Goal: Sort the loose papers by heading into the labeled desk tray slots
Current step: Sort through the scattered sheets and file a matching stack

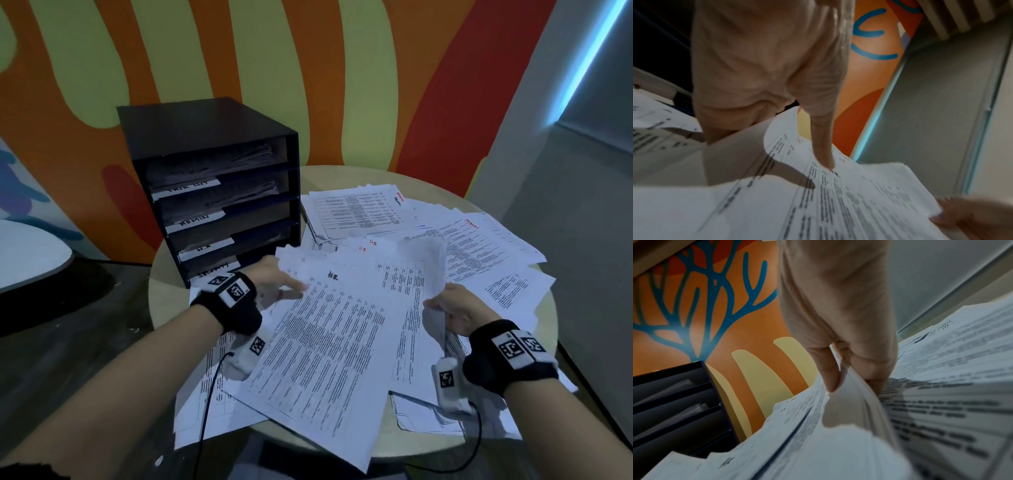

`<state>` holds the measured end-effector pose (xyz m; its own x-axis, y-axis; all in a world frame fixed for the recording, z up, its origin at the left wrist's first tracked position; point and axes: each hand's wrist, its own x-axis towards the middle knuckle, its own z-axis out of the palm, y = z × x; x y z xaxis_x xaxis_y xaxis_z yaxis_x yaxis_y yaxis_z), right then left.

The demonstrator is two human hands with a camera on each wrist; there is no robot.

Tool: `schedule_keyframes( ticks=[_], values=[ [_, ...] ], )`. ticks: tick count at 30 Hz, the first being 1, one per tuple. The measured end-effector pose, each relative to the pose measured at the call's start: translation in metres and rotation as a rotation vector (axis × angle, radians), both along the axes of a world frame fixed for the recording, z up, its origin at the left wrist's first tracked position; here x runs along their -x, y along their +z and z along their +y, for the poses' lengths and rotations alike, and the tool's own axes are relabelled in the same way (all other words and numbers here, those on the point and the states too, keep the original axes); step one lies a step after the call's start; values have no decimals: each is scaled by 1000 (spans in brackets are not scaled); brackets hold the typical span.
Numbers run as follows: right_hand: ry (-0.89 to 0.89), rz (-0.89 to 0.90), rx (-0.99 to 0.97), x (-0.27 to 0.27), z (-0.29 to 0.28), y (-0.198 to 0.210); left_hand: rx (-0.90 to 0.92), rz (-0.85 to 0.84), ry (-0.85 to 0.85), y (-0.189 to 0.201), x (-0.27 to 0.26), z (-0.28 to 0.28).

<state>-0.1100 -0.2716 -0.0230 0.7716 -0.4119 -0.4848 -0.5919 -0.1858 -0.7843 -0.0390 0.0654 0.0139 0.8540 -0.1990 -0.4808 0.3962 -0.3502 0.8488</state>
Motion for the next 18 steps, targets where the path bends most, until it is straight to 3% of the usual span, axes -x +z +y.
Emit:
schedule_keyframes(
  ticks=[3, 6, 10, 13, 18],
  values=[
    [25, -9, 57, -9, -9, -11, -274, -73, -62, -15, -2, -8],
    [30, -4, 48, -9, -10, -13, -347, -225, 69, -18, -7, -11],
    [-18, -47, -65, 11, 6, 11, -240, -306, 262, -13, -16, -2],
    [-35, -108, -119, 17, 10, 18, -163, -329, 302, -16, -22, 3],
    [-49, -180, -200, 19, 21, 31, -189, -437, 316, -9, -23, 0]
  ],
)
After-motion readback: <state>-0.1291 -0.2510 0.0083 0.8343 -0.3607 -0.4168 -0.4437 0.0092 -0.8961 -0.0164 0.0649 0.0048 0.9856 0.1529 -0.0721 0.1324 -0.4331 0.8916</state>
